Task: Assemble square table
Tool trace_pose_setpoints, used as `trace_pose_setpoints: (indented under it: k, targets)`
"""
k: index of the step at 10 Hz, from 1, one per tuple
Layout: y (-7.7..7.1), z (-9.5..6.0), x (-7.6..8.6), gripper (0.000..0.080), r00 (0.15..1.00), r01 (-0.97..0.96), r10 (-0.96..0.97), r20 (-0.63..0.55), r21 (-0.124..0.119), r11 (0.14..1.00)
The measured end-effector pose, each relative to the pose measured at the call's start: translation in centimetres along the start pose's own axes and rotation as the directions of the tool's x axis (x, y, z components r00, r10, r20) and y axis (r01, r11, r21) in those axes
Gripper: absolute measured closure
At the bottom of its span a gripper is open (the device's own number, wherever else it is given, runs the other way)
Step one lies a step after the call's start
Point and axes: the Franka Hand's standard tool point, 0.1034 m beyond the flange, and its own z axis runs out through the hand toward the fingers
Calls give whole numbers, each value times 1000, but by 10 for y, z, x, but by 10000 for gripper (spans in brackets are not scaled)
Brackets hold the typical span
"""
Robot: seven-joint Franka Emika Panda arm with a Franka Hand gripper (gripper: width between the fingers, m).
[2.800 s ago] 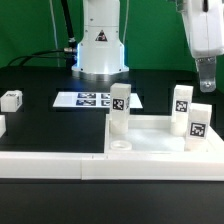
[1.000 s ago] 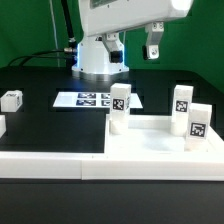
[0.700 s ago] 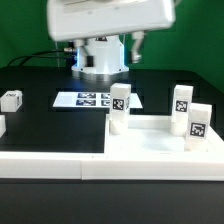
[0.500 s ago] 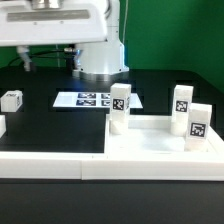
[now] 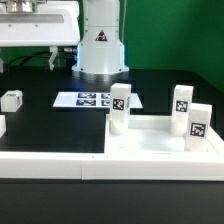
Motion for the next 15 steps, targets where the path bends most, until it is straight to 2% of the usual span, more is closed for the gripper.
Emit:
trace_pose_setpoints:
  k: [2, 4, 5, 6, 7, 8, 9, 10, 12, 14, 15]
  targets:
    - [2, 1, -3, 150, 1000, -4, 4, 3, -1, 1000]
    - [17, 10, -40, 150, 989, -90, 83, 122, 52, 995]
    - [29, 13, -48, 150, 987, -85, 80, 143, 22, 996]
    - [35, 22, -58, 150, 982, -69, 66, 175, 8, 998]
    - [40, 27, -68, 150, 971, -82, 72, 229, 34, 996]
    - [47, 31, -73, 150, 947, -122, 97, 307, 62, 991]
    - [48, 35, -70, 150, 920, -167, 125, 372, 83, 983]
    - [40, 38, -67, 150, 884, -221, 153, 442, 107, 969]
    - [38, 41, -63, 150, 857, -212, 124, 500, 124, 969]
    - [36, 44, -68, 150, 796, -234, 110, 595, 136, 963]
    - [46, 48, -78, 150, 722, -259, 115, 682, 113, 959]
